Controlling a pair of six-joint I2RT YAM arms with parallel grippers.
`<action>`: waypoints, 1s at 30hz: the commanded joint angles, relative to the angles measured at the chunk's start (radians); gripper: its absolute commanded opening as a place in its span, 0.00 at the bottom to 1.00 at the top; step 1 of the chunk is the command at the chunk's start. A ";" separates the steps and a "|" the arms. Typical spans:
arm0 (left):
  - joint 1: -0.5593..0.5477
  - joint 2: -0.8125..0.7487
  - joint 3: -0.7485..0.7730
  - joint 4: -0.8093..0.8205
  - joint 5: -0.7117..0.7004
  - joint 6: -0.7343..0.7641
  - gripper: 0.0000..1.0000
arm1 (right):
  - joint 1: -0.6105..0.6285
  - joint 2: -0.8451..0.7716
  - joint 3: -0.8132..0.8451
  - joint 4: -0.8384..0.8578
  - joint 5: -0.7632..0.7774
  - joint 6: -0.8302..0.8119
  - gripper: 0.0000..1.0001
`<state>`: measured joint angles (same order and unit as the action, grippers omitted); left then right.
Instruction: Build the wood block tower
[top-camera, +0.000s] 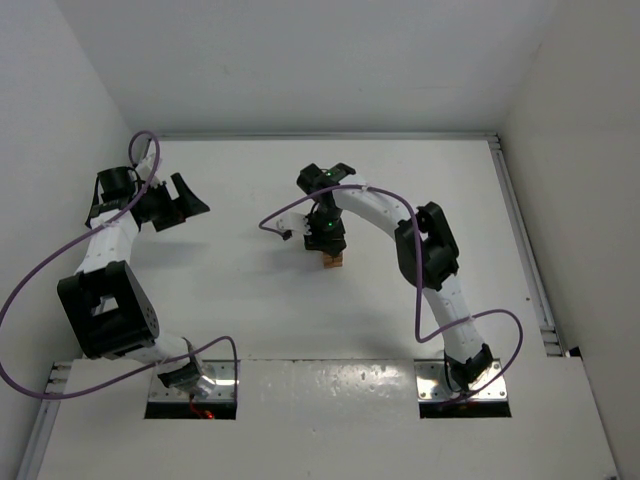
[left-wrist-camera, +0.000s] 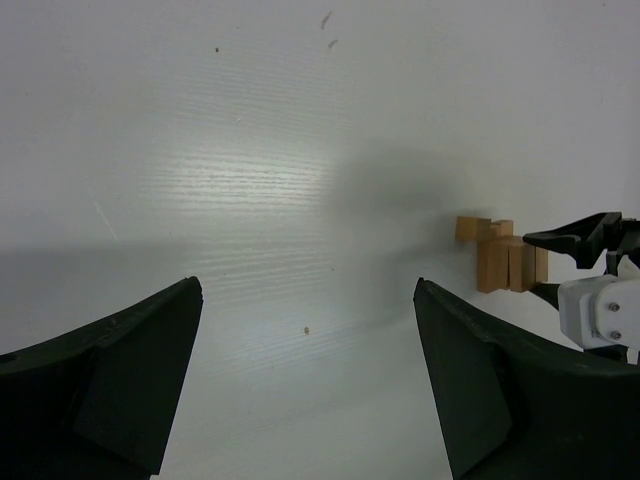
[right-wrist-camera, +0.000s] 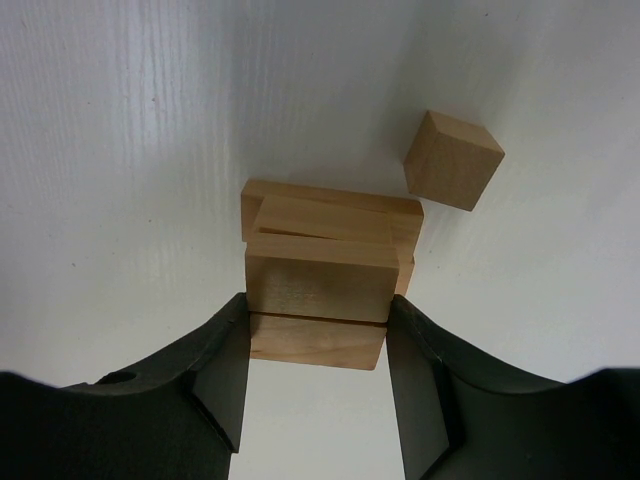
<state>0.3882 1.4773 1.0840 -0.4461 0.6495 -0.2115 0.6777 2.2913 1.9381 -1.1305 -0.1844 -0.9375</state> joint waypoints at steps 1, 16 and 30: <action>0.008 0.001 0.010 0.029 0.006 -0.002 0.93 | 0.006 -0.012 0.032 0.000 0.008 0.014 0.05; 0.008 0.001 0.010 0.029 0.006 -0.002 0.91 | 0.006 -0.010 0.036 0.002 0.020 0.014 0.20; 0.008 0.001 0.019 0.029 0.006 -0.002 0.90 | 0.010 -0.013 0.048 -0.012 0.013 0.011 0.24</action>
<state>0.3882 1.4773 1.0840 -0.4461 0.6476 -0.2115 0.6785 2.2913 1.9461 -1.1339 -0.1642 -0.9340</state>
